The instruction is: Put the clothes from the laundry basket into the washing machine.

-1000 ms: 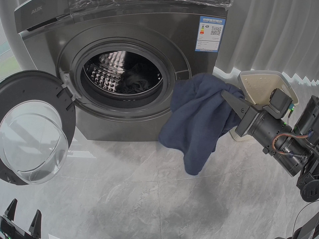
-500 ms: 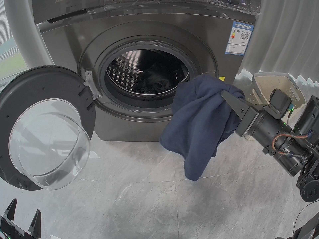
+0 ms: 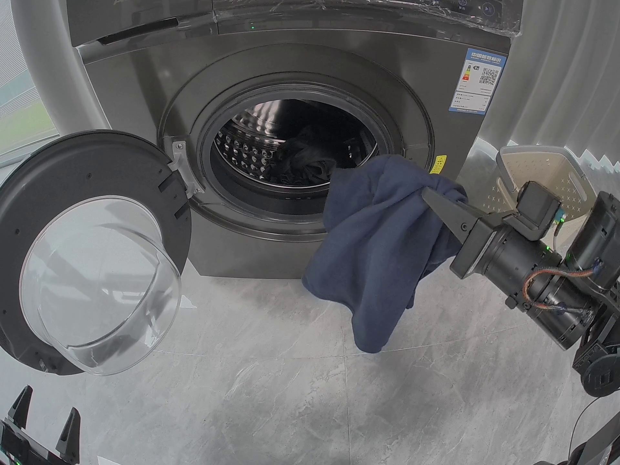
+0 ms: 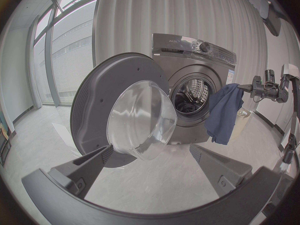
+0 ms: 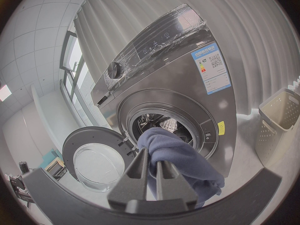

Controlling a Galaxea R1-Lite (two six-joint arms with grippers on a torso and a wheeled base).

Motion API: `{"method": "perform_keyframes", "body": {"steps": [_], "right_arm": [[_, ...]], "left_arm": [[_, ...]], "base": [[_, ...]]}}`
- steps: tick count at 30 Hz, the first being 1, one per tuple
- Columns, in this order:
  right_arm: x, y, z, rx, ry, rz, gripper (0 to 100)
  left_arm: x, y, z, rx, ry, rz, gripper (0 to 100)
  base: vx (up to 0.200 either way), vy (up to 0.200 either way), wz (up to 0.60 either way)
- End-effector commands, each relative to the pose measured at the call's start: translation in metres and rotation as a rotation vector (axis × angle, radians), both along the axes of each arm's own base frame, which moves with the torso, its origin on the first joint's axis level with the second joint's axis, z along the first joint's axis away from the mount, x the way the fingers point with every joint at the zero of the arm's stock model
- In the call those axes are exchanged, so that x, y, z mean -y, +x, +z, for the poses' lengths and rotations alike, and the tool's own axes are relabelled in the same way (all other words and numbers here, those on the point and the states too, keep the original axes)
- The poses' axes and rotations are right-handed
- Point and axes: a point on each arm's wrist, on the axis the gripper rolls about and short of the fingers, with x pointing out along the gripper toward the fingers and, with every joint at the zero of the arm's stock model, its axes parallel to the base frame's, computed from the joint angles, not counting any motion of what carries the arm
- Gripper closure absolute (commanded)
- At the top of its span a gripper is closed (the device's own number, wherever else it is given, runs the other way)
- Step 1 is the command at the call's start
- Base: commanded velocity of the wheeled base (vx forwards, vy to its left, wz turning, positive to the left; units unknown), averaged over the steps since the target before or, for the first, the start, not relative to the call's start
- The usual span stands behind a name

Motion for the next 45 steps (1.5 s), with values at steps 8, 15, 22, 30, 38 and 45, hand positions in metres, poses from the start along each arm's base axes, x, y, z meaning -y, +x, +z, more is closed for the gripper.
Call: {"method": "perform_keyframes", "body": {"steps": [8,15,22,30,38,45], "right_arm": [[-0.040,0.006,-0.013,-0.018,-0.013,0.092,100],[-0.062,0.023,-0.010,0.020,0.025,0.099,100],[-0.076,0.036,-0.015,0.035,0.043,0.093,100],[-0.080,0.039,-0.011,0.050,0.060,0.092,100],[-0.087,0.046,0.005,0.091,0.103,0.102,100],[-0.090,0.050,-0.001,0.085,0.096,0.099,100]], "left_arm": [[0.000,0.000,-0.005,-0.006,0.043,-0.008,0],[0.000,0.000,-0.005,-0.006,0.037,-0.008,0],[0.000,0.000,-0.005,-0.004,0.034,-0.010,0],[0.004,0.000,0.057,0.143,0.018,-0.218,0],[0.011,0.054,0.083,-0.105,0.005,-0.482,0],[0.028,0.120,0.084,-0.203,0.009,-0.643,0]], "base": [[0.000,0.000,0.00],[0.000,0.000,0.00],[0.000,0.000,0.00],[0.000,0.000,0.00],[0.000,0.000,0.00],[0.000,0.000,0.00]]}}
